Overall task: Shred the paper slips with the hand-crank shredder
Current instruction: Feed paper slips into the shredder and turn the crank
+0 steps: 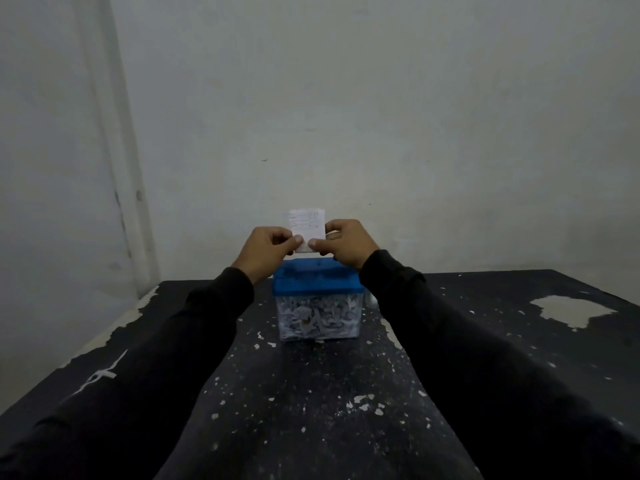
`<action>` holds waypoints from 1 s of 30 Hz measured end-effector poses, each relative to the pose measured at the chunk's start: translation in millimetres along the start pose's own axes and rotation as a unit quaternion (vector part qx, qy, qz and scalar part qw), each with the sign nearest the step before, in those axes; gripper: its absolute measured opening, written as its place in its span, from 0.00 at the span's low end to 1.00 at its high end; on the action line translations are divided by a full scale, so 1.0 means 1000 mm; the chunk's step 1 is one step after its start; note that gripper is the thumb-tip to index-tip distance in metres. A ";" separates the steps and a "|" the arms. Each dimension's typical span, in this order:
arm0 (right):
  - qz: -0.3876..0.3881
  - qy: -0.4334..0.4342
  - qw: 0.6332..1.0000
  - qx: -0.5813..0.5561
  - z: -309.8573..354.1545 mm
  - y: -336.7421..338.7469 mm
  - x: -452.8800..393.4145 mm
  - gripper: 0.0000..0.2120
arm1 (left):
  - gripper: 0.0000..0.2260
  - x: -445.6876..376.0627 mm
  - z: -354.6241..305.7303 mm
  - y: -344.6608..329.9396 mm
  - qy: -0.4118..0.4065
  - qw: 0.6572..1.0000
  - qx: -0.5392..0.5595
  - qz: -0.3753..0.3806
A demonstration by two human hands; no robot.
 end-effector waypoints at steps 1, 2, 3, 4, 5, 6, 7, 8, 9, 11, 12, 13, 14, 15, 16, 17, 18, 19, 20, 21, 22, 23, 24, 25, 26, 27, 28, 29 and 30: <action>0.006 0.002 1.000 0.029 -0.001 0.000 -0.001 0.04 | 0.08 0.000 0.001 0.001 -0.008 1.000 -0.018 0.001; 0.009 0.004 0.998 0.064 -0.004 0.001 -0.004 0.06 | 0.08 -0.001 0.002 0.001 -0.019 0.999 -0.033 0.005; 0.012 0.007 0.995 0.096 -0.007 0.001 -0.007 0.07 | 0.08 0.000 0.003 0.002 -0.027 0.999 -0.043 0.011; 0.018 0.008 0.992 0.124 -0.010 -0.001 -0.009 0.06 | 0.07 0.002 0.004 0.001 -0.028 0.998 -0.049 0.017; 0.021 0.009 0.989 0.143 -0.012 -0.002 -0.010 0.07 | 0.08 0.003 0.007 0.000 -0.022 0.998 -0.053 0.023; 0.026 0.009 0.987 0.157 -0.013 -0.004 -0.010 0.09 | 0.08 0.004 0.011 -0.002 -0.015 0.998 -0.057 0.027; 0.030 0.010 0.985 0.171 -0.015 -0.006 -0.012 0.10 | 0.09 0.006 0.014 -0.004 -0.010 0.998 -0.061 0.031; 0.037 0.012 0.981 0.188 -0.015 -0.009 -0.012 0.11 | 0.10 0.007 0.016 -0.005 -0.010 0.997 -0.068 0.032; 0.044 0.014 0.978 0.203 -0.016 -0.011 -0.013 0.10 | 0.10 0.008 0.018 -0.006 -0.009 0.997 -0.075 0.034; 0.056 0.013 0.974 0.221 -0.018 -0.014 -0.013 0.09 | 0.05 0.008 0.023 -0.008 -0.017 0.994 -0.097 0.040; 0.063 0.008 0.972 0.228 -0.019 -0.015 -0.013 0.11 | 0.09 0.008 0.024 -0.010 -0.024 0.993 -0.111 0.044; 0.070 0.002 0.970 0.233 -0.022 -0.016 -0.014 0.13 | 0.13 0.010 0.025 -0.011 -0.027 0.991 -0.121 0.043; 0.077 -0.005 0.967 0.243 -0.024 -0.017 -0.015 0.14 | 0.14 0.011 0.026 -0.012 -0.028 0.991 -0.124 0.037; 0.082 -0.008 0.963 0.257 -0.026 -0.017 -0.016 0.14 | 0.15 0.012 0.027 -0.013 -0.033 0.991 -0.127 0.030; 0.082 -0.006 0.958 0.274 -0.026 -0.015 -0.016 0.14 | 0.15 0.014 0.027 -0.014 -0.037 0.991 -0.124 0.021; 0.071 0.000 0.954 0.291 -0.026 -0.010 -0.016 0.14 | 0.15 0.015 0.029 -0.015 -0.035 0.992 -0.119 0.015; 0.054 0.006 0.950 0.309 -0.024 -0.002 -0.015 0.14 | 0.15 0.015 0.030 -0.017 -0.031 0.994 -0.109 0.010; 0.035 0.008 0.946 0.321 -0.024 0.007 -0.011 0.17 | 0.15 0.016 0.031 -0.019 -0.026 0.995 -0.097 0.007; 0.025 -0.002 0.945 0.326 -0.025 0.017 -0.006 0.21 | 0.15 0.017 0.033 -0.021 -0.020 0.996 -0.086 0.003; 0.028 -0.022 0.945 0.324 -0.030 0.025 0.001 0.26 | 0.15 0.019 0.033 -0.023 -0.014 0.997 -0.076 0.000; 0.042 -0.046 0.945 0.320 -0.038 0.030 0.008 0.30 | 0.15 0.021 0.034 -0.025 -0.008 0.998 -0.067 -0.003; 0.057 -0.064 0.946 0.312 -0.046 0.032 0.015 0.33 | 0.16 0.022 0.036 -0.027 -0.004 0.998 -0.056 -0.004; 0.068 -0.072 0.949 0.300 -0.054 0.032 0.021 0.35 | 0.16 0.023 0.038 -0.030 -0.001 0.999 -0.043 -0.004; 0.069 -0.068 0.955 0.281 -0.060 0.032 0.026 0.35 | 0.16 0.023 0.039 -0.031 -0.002 0.999 -0.032 -0.004; 0.060 -0.059 0.962 0.259 -0.065 0.032 0.029 0.35 | 0.16 0.024 0.039 -0.033 -0.005 1.000 -0.025 -0.008; 0.046 -0.049 0.970 0.234 -0.068 0.033 0.032 0.35 | 0.16 0.024 0.039 -0.033 -0.007 1.000 -0.019 -0.014; 0.034 -0.042 0.976 0.210 -0.071 0.034 0.034 0.35 | 0.16 0.024 0.039 -0.032 -0.009 1.000 -0.015 -0.018; 0.026 -0.039 0.981 0.190 -0.073 0.034 0.036 0.35 | 0.16 0.024 0.039 -0.032 -0.009 1.000 -0.012 -0.020; 0.021 -0.036 0.983 0.178 -0.074 0.035 0.037 0.36 | 0.16 0.025 0.038 -0.032 -0.010 1.000 -0.011 -0.020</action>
Point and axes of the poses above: each hand's wrist, its own x-axis away from the middle knuckle, its own y-axis out of the back of the hand, z = x × y, the point moved 8 cm from there along -x, towards the middle knuckle, and after that the axes turned 5 degrees about -x, right-handed, at the moved point
